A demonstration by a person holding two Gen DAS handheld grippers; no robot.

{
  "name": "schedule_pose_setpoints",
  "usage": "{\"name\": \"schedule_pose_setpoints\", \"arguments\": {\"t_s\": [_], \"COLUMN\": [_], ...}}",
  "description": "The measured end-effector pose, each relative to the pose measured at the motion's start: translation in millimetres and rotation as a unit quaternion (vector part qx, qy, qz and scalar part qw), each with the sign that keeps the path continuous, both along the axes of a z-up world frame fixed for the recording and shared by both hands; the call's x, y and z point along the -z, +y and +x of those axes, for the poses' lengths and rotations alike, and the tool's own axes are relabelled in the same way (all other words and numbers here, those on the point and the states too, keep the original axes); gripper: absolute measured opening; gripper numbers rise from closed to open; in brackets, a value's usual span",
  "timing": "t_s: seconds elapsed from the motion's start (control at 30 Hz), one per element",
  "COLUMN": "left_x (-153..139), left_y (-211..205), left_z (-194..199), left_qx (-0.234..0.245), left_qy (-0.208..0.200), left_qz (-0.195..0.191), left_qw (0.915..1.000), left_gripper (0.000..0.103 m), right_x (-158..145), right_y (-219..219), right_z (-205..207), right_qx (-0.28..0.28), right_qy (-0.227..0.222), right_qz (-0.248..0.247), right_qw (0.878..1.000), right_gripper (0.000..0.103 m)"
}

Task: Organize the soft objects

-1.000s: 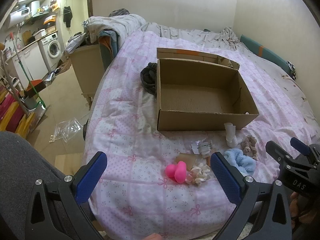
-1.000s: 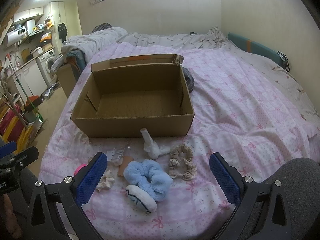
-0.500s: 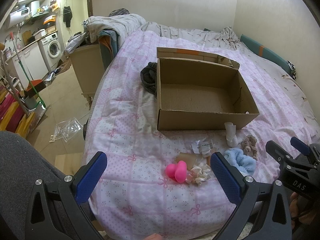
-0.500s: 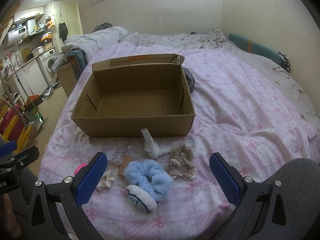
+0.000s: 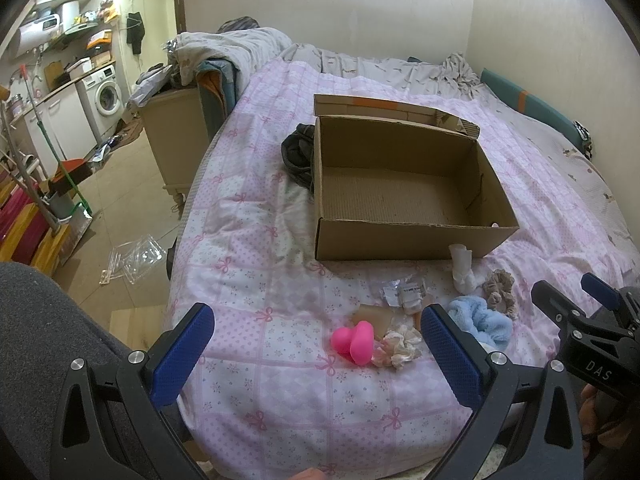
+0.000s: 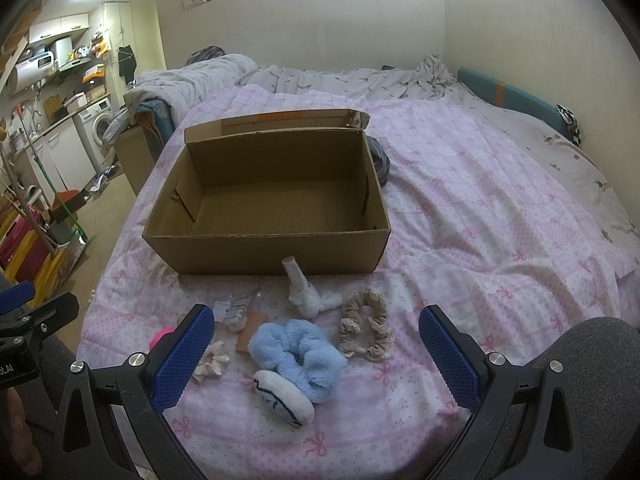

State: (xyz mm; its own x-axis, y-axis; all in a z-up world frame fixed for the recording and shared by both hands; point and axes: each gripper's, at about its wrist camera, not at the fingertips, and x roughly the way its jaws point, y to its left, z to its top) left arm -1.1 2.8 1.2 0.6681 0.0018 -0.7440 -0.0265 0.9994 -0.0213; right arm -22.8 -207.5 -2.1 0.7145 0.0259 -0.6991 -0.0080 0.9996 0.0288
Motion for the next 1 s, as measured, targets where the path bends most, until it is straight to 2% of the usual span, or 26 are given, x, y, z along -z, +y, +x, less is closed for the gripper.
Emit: {"name": "schedule_pose_setpoints", "arguments": {"t_s": [0.63,0.67,0.73,0.9,1.0], "left_x": [2.7,12.4,13.1,13.9,11.4], "left_y": [1.7,2.5,2.9,5.9,7.0], "left_z": [0.4,0.4,0.1,7.2,13.9], "left_qx": [-0.002,-0.002,-0.002,-0.003,-0.012], "left_qy": [0.003,0.004,0.005,0.023,0.031], "left_qz": [-0.002,-0.002,-0.002,-0.010,0.006], "left_qw": [1.0000,1.0000,1.0000,0.9997,0.9994], "left_gripper": [0.103,0.103,0.103,0.103,0.103], "right_x": [0.1,0.1,0.1,-2.7,-6.2], "right_y": [-1.3,-2.1,-3.3,0.2,-8.2], "right_z": [-0.5,-0.5,-0.6,1.0,8.4], "right_qx": [0.000,0.000,0.000,-0.002,-0.008], "right_qy": [0.000,0.000,0.000,0.001,0.014], "right_qz": [-0.001,-0.001,-0.001,0.003,0.024], "right_qw": [1.000,1.000,1.000,1.000,1.000], "right_gripper": [0.103,0.103,0.103,0.103,0.103]}}
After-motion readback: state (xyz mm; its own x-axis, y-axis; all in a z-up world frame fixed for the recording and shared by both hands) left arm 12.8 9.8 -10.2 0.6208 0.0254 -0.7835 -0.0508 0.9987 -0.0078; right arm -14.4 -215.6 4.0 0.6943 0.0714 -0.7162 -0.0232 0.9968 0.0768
